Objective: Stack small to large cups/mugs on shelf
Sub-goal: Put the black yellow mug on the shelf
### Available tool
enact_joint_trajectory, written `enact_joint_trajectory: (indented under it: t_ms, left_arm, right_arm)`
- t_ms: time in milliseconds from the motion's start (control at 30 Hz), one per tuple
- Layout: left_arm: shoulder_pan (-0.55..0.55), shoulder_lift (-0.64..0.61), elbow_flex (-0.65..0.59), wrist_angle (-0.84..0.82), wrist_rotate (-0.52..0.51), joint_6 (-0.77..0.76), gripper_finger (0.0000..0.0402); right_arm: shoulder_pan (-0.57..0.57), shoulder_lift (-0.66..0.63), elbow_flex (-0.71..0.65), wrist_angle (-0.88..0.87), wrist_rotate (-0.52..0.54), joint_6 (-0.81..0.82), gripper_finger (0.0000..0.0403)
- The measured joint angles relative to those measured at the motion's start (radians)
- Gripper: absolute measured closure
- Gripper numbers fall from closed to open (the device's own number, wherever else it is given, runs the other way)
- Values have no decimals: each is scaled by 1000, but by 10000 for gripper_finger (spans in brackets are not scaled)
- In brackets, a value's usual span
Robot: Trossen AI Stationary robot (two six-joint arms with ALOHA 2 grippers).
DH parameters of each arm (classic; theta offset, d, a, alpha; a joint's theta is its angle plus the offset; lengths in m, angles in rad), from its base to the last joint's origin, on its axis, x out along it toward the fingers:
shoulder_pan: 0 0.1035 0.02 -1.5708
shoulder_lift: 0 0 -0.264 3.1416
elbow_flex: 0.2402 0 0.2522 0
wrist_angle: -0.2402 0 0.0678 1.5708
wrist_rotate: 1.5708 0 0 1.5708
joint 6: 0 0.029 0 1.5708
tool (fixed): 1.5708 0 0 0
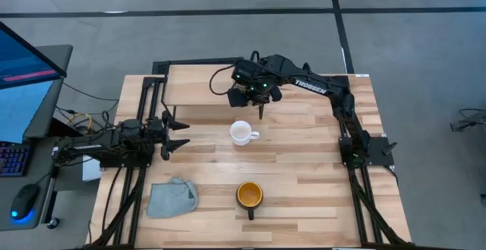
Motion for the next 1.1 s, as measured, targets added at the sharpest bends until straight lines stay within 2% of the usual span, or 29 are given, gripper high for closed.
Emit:
enact_joint_trajectory:
  t_ms: [133, 333, 433, 667, 733, 867, 1100]
  left_arm:
    - [0, 0, 0, 0, 0, 0, 125]
    - [0, 0, 0, 0, 0, 0, 125]
    - [0, 0, 0, 0, 0, 0, 125]
    - [0, 0, 0, 0, 0, -17, 125]
    - [0, 0, 0, 0, 0, -29, 125]
    - [0, 0, 0, 1, -1, -69, 125]
    - [0, 0, 0, 1, -2, -70, 125]
  right_arm:
    - [5, 0, 0, -40, -6, 8, 158]
    - [62, 0, 0, -62, -130, -3, 158]
    - [109, 0, 0, -68, -153, -20, 158]
    - [249, 0, 0, -92, -147, -316, 158]
    - [297, 0, 0, -87, -105, -386, 158]
    - [397, 0, 0, -86, 79, -478, 158]
    - [545, 0, 0, -90, 327, -530, 158]
